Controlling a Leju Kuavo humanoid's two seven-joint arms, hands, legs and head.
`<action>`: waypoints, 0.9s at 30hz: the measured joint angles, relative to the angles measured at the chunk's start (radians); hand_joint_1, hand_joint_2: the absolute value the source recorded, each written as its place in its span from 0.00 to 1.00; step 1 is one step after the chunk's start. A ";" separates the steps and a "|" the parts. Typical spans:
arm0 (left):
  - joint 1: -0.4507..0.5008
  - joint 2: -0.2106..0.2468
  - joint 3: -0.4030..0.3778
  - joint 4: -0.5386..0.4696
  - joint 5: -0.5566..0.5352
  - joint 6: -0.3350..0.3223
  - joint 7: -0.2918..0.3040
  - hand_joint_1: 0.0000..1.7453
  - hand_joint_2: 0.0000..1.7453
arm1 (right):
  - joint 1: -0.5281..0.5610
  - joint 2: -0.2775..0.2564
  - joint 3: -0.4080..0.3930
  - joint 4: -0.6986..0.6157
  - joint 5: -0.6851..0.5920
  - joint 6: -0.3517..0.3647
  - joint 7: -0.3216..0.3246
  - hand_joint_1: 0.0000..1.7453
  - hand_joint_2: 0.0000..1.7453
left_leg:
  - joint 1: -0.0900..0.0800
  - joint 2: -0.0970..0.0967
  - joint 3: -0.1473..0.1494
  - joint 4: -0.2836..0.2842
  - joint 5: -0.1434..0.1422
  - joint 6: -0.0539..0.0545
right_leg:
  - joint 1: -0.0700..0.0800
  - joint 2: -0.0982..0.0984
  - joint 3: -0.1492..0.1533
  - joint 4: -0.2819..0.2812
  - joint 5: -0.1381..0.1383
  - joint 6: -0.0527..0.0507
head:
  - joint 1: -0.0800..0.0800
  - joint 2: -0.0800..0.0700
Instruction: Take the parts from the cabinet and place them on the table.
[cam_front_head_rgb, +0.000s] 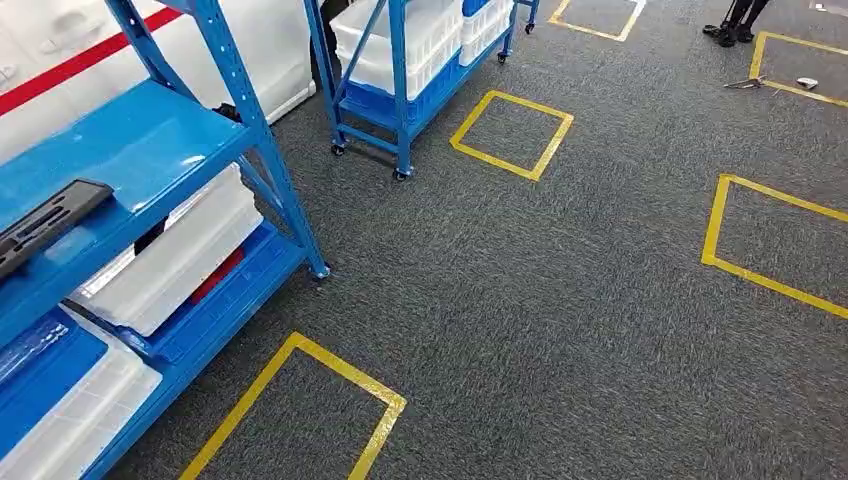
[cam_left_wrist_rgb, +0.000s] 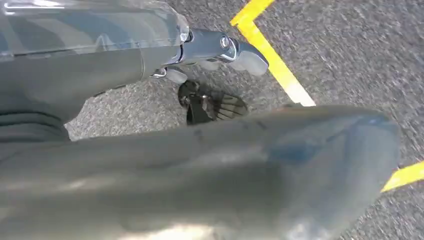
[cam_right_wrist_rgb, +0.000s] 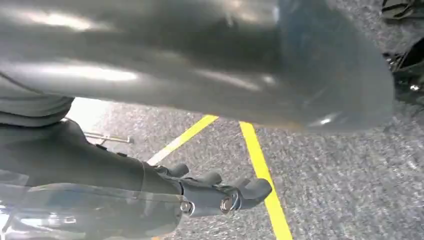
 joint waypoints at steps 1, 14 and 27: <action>-0.001 0.000 0.000 0.000 -0.001 0.003 -0.002 0.00 0.00 | 0.000 0.000 0.000 0.000 0.000 -0.001 0.000 0.00 0.00 | 0.002 0.002 -0.036 0.068 -0.033 -0.004 | 0.000 -0.003 0.004 0.000 -0.004 -0.006 | 0.000 0.000; -0.003 0.002 -0.001 0.000 -0.009 0.032 -0.011 0.00 0.00 | -0.003 0.002 0.001 0.000 0.015 0.024 -0.010 0.00 0.00 | -0.005 0.048 -0.085 -0.025 0.110 0.039 | 0.016 -0.070 0.080 -0.010 -0.073 0.032 | 0.000 0.000; -0.003 -0.001 -0.002 0.000 -0.010 0.038 -0.015 0.00 0.00 | -0.003 0.002 0.002 0.000 0.015 0.021 -0.011 0.00 0.00 | -0.006 -0.092 -0.077 -0.017 0.099 0.024 | 0.005 0.060 0.011 0.018 -0.023 0.025 | 0.000 0.000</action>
